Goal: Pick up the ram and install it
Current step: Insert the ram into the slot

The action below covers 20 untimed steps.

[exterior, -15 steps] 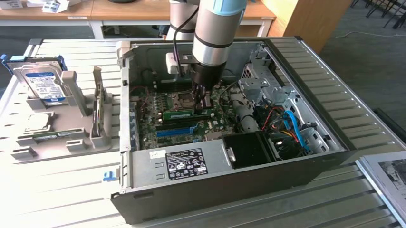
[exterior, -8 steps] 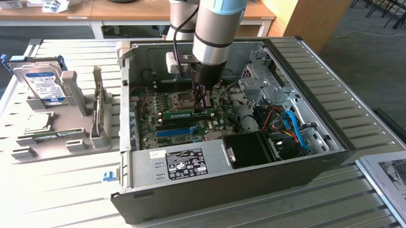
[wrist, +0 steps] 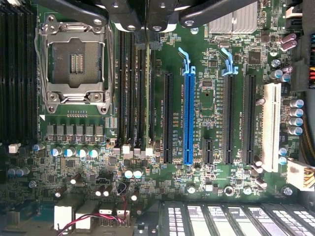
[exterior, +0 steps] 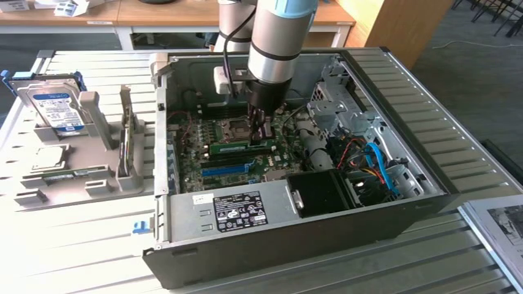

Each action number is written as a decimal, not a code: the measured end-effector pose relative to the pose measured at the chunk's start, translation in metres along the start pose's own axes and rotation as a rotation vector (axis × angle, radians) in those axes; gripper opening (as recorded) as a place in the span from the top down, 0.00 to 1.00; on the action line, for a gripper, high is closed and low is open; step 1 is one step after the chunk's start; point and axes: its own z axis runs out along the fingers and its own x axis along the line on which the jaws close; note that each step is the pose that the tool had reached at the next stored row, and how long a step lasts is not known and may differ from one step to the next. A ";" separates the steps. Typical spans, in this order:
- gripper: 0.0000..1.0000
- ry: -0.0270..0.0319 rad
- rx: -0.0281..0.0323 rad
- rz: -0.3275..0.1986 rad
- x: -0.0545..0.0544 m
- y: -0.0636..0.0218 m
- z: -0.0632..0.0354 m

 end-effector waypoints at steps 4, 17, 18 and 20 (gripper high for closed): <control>0.88 -0.0008 -0.0001 -0.002 0.000 0.0000 0.0000; 0.88 -0.0010 -0.0001 -0.003 0.001 -0.0003 0.0051; 0.88 -0.0010 -0.0001 -0.002 0.001 -0.0003 0.0054; 0.88 -0.0009 -0.0001 -0.003 0.001 -0.0003 0.0060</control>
